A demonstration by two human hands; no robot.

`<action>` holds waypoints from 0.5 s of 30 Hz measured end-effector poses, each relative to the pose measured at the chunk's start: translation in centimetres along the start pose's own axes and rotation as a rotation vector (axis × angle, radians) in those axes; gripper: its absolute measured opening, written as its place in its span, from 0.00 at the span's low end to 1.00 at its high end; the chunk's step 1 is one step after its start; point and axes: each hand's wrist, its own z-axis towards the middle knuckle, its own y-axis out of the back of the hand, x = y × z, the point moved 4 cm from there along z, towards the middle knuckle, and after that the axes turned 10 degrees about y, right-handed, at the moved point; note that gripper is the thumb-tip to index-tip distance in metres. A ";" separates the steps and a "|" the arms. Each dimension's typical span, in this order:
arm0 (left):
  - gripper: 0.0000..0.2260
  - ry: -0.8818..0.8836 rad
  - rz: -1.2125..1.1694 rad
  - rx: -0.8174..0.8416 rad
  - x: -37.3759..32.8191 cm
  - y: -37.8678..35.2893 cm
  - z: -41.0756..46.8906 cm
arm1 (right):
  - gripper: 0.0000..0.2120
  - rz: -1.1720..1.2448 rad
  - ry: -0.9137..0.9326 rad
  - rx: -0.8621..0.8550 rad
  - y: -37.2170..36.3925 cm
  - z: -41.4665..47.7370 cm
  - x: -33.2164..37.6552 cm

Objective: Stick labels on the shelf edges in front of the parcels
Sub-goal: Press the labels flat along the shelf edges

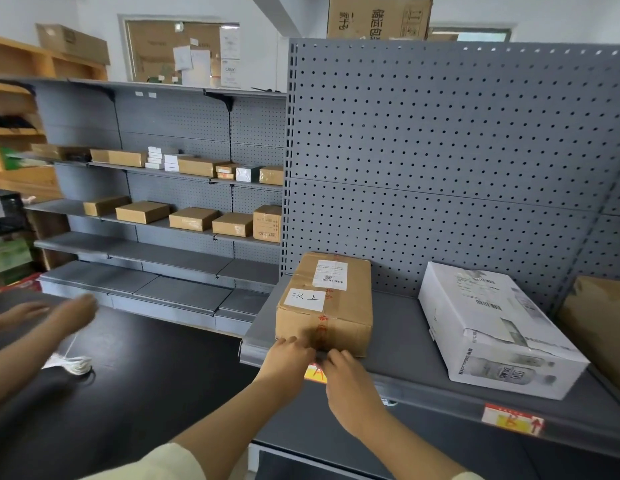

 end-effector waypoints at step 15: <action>0.22 -0.032 -0.059 -0.005 -0.5 -0.9 -1.5 | 0.16 0.071 -0.142 -0.015 0.7 -0.2 0.5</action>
